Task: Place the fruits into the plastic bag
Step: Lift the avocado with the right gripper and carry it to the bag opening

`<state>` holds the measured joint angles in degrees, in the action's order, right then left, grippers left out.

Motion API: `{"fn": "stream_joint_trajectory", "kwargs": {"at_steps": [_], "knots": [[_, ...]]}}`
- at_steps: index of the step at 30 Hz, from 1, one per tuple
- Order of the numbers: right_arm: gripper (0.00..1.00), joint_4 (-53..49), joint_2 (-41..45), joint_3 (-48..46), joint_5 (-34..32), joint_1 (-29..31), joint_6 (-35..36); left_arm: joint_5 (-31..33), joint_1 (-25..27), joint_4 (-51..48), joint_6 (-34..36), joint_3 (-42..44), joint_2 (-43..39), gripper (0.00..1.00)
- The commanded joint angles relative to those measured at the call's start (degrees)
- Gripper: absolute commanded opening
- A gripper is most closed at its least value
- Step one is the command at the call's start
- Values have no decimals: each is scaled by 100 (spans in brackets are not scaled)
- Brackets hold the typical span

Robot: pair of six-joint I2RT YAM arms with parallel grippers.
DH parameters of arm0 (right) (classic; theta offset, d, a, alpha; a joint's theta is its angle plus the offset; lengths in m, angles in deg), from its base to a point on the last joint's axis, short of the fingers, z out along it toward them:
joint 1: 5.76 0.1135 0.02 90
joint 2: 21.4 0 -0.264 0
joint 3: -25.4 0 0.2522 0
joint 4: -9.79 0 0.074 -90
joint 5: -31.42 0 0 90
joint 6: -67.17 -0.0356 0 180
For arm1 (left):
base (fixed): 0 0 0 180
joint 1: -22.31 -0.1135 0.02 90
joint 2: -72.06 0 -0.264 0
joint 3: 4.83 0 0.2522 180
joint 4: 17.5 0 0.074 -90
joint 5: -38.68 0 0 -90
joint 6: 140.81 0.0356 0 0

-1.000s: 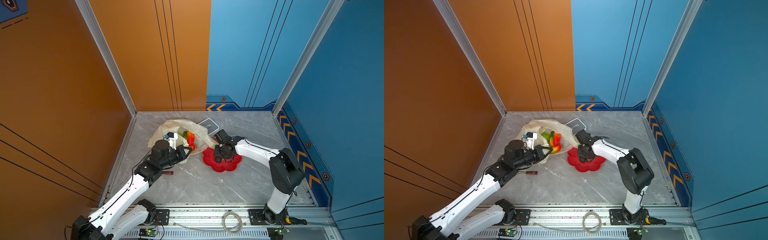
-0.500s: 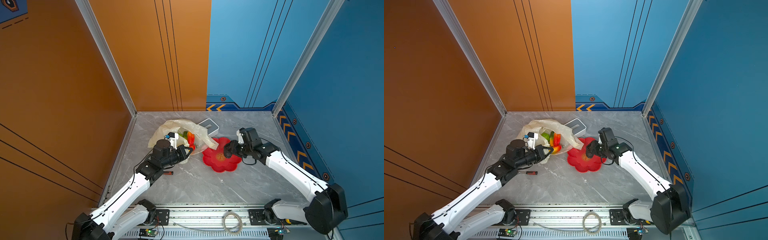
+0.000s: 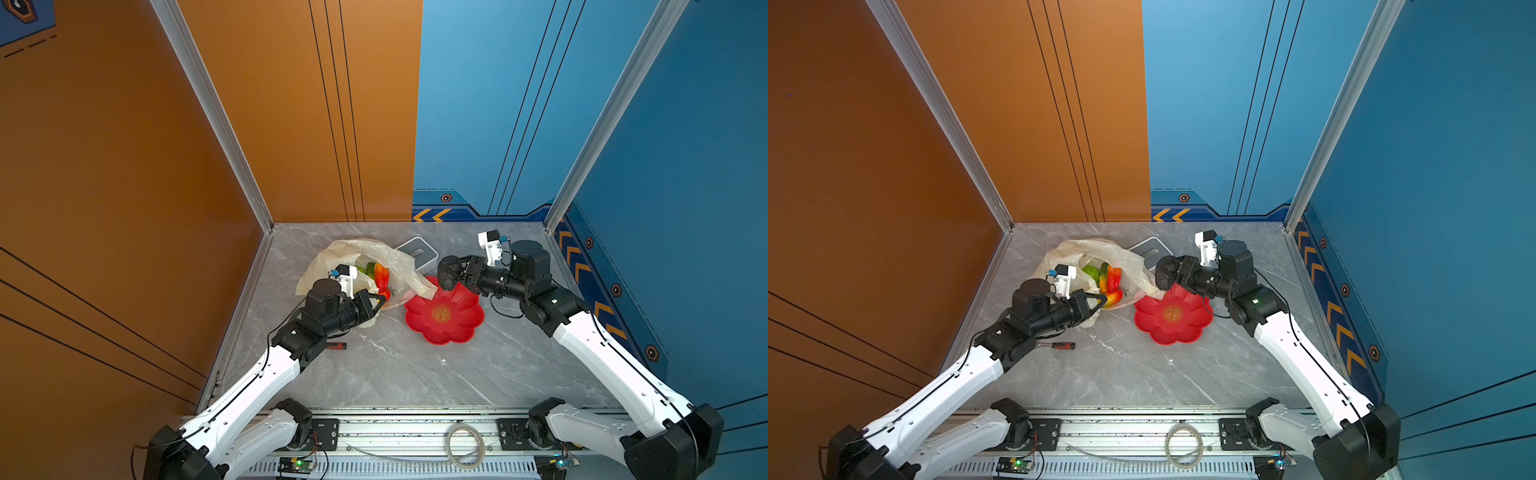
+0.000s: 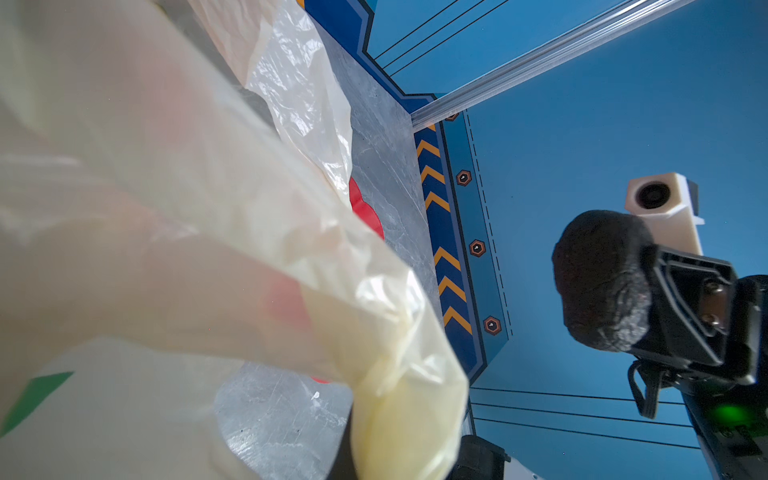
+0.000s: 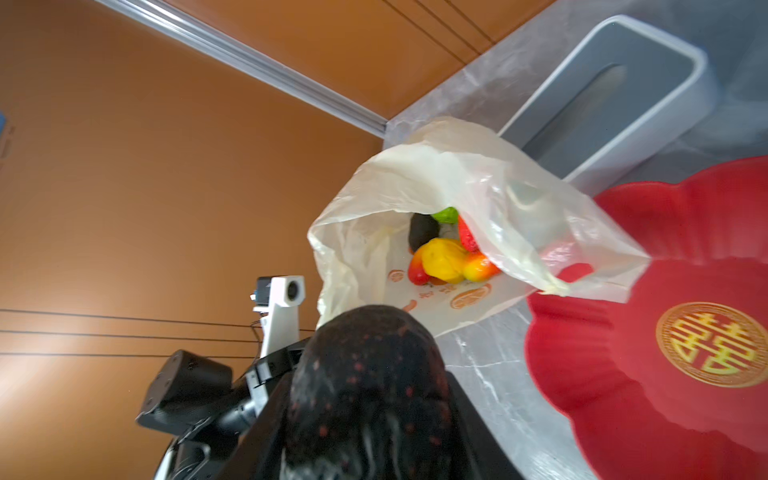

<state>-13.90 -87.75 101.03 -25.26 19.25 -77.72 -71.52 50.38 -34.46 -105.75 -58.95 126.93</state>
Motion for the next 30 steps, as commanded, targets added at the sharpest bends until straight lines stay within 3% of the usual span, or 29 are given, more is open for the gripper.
{"fn": "stream_joint_trajectory", "kwargs": {"at_steps": [1, 13, 22, 30], "knots": [[43, 799, -219, 316, 487, 166, -503, -10, -4, -31, 27, -96, -82, 0], [43, 2055, -1395, 764, 760, 1129, -1351, -36, 2, -84, 71, -151, -121, 0], [43, 2012, -2320, 911, 952, 1339, -1251, -40, 5, -193, 96, -152, -283, 0], [43, 1215, -2839, 1055, 988, 1295, -619, -18, 3, -225, 97, -190, -363, 0]]}}
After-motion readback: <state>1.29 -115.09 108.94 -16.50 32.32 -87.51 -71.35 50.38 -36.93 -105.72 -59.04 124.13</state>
